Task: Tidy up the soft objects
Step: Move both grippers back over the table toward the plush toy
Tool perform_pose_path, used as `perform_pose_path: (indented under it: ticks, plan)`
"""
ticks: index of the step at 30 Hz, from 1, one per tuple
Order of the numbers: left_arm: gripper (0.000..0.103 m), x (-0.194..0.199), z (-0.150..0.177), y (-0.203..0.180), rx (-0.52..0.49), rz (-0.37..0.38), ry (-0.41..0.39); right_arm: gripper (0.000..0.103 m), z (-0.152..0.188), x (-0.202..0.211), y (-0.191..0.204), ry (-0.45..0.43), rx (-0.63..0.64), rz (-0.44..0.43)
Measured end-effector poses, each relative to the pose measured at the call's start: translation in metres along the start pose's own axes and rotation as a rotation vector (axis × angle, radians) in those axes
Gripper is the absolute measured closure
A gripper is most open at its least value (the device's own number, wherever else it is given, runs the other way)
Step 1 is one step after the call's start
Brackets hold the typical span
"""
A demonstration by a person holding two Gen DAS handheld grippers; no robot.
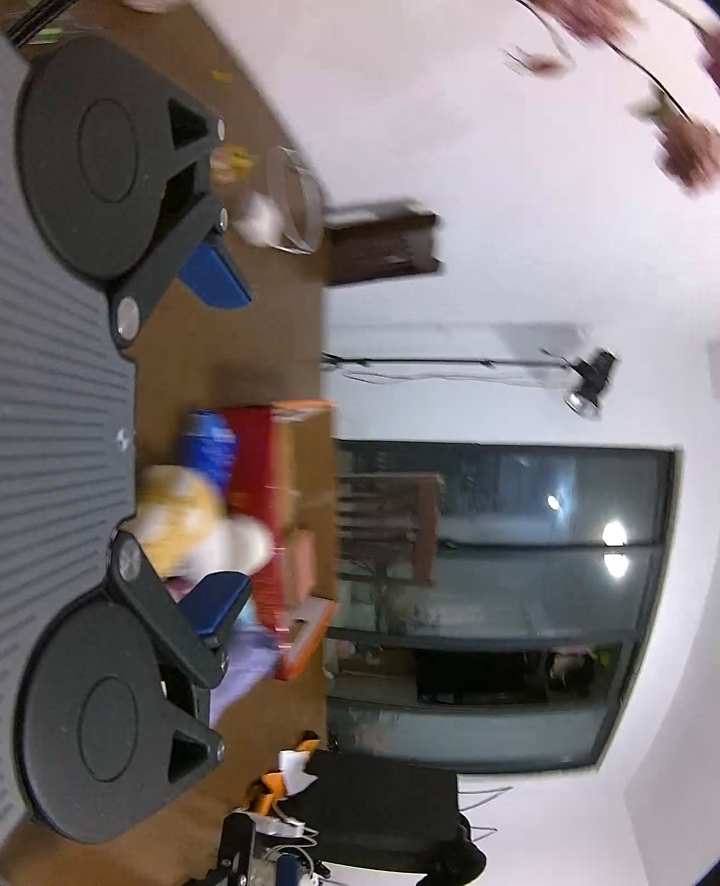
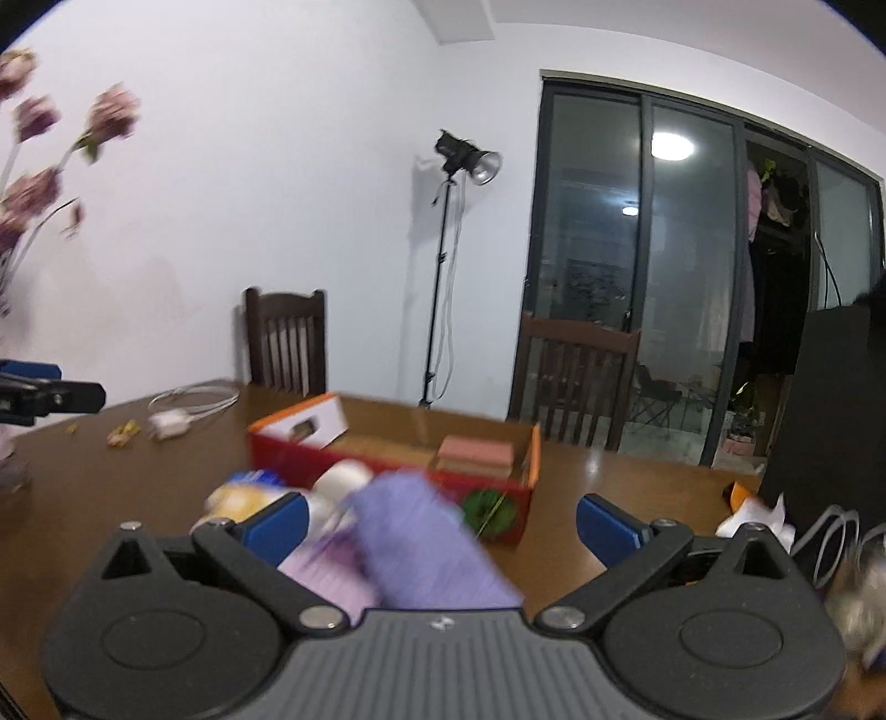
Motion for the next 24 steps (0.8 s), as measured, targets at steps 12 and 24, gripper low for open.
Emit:
perform_pose_path:
  ticks: [12, 24]
  plan:
    - [0.0, -0.004, 0.036, 0.023, 0.035, 0.024, 0.113, 0.0, 0.053, 0.015, 0.033, 0.08, -0.092, -0.117]
    - [0.0, -0.115, 0.032, -0.018, 0.067, 0.076, 0.23, 0.001, 0.049, -0.044, 0.031, 0.157, -0.158, -0.149]
Point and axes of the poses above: each gripper's, at about its wrist camera, not at the fingertips, and x roughly against the way its jaws point, y to its left, z to its underside, the point moved 5 cm from there along -x, roughly the way its jaws point, and after that the axes turned 4 degrees about y, right-handed, at the moved point
